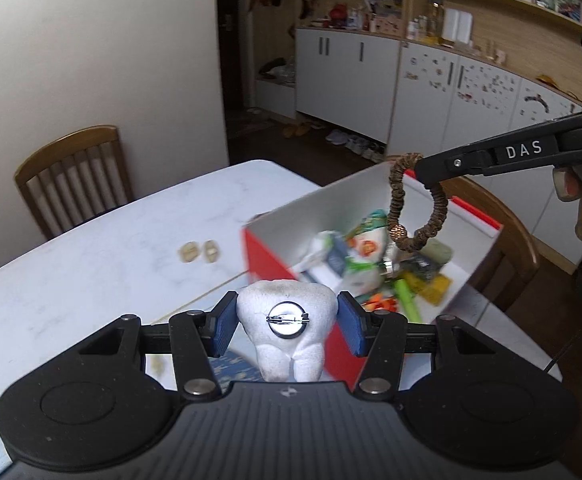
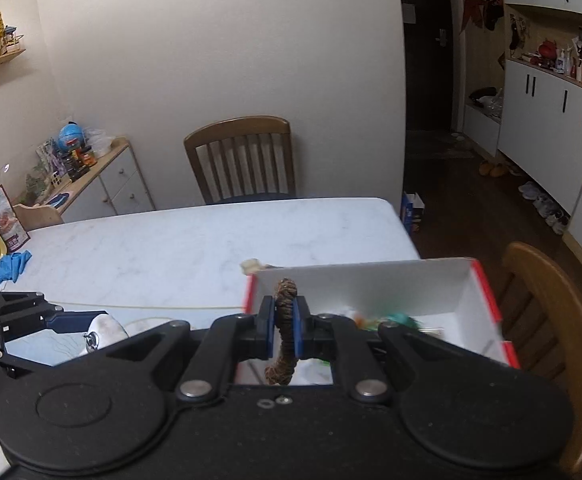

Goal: Organize objects
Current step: 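Carry the tooth plush and bracelet into the red box and open both grippers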

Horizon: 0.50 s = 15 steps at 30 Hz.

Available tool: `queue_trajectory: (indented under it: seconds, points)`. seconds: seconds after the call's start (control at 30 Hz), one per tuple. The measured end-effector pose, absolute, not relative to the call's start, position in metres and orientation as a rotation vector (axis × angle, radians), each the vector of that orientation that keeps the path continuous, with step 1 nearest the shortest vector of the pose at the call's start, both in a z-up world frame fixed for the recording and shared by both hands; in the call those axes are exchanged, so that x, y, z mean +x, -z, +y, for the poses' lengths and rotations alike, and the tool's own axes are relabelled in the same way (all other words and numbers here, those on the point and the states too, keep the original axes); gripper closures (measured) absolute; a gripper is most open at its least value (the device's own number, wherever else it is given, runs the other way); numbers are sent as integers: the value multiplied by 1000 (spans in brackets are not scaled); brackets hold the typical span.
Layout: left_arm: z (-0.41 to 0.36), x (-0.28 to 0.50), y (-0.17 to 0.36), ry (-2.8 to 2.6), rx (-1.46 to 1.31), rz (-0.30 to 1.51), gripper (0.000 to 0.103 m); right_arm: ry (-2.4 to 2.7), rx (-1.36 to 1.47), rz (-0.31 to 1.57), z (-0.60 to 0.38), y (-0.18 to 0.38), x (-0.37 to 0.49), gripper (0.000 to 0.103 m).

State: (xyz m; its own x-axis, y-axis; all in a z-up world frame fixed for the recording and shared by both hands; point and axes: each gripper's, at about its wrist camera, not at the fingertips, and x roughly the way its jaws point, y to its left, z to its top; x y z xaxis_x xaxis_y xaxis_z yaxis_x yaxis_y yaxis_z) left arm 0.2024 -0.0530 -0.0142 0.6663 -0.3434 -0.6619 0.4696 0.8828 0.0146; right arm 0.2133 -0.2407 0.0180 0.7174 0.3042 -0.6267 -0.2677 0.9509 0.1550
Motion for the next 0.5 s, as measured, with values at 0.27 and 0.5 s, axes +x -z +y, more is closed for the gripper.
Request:
queue_trajectory:
  seconds: [0.27, 0.5]
  points:
    - [-117, 217, 32, 490, 215, 752, 50, -297, 69, 718, -296, -6, 215, 95]
    - [-161, 234, 54, 498, 249, 809, 50, -288, 78, 755, -332, 13, 220, 95]
